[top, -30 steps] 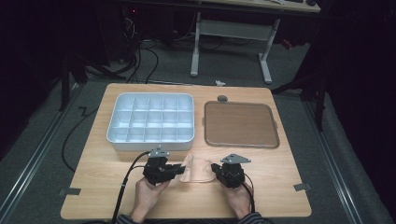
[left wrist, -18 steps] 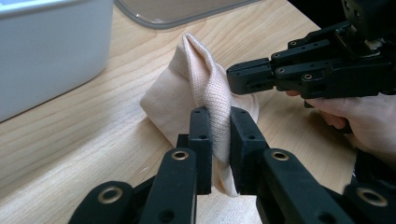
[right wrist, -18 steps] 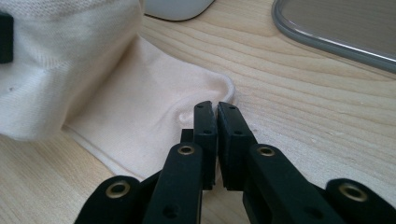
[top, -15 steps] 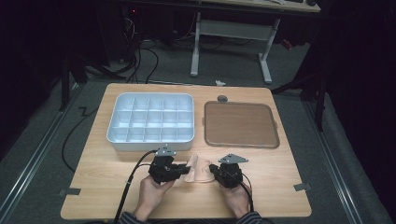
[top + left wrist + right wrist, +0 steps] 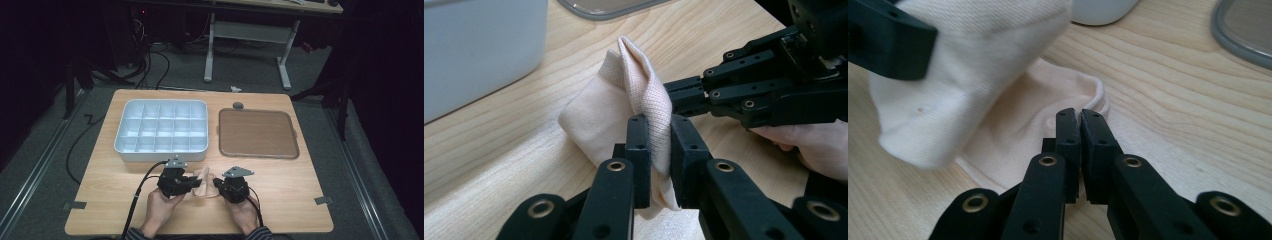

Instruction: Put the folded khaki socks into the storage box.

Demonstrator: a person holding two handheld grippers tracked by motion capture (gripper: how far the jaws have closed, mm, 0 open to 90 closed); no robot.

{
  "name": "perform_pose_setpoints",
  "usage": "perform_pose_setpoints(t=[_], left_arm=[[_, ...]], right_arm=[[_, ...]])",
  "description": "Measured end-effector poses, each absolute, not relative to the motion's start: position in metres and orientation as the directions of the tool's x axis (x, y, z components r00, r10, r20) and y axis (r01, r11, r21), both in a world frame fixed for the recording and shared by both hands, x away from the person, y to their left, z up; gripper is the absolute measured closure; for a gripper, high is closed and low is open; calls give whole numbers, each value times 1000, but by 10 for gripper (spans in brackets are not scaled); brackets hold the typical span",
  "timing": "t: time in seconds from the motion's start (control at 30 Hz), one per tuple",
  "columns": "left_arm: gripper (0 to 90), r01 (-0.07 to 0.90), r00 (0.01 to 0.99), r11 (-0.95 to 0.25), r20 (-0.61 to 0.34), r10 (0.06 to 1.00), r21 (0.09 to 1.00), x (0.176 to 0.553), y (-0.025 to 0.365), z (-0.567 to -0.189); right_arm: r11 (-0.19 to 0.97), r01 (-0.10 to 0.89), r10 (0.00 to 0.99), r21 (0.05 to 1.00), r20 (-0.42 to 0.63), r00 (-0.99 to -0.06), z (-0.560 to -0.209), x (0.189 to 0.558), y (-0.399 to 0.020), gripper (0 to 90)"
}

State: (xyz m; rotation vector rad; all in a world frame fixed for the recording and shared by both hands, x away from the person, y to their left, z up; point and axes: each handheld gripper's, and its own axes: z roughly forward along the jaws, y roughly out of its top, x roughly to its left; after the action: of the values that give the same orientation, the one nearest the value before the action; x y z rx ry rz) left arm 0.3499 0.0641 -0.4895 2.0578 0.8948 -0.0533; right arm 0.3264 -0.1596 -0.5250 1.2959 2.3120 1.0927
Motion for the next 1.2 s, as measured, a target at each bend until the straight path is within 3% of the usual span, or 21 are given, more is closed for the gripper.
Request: perform_pose_setpoints(t=[0.63,1.2], left_arm=[[784,627,731,-401,-327,599,668,355,51,-502],[670,618,748,-409,-343,568,672,356,48,-506]], right_arm=[[302,611,814,732,136,-565,-526,327,-165,870],[291,622,820,727,145,-554,-525,327,-165,869]])
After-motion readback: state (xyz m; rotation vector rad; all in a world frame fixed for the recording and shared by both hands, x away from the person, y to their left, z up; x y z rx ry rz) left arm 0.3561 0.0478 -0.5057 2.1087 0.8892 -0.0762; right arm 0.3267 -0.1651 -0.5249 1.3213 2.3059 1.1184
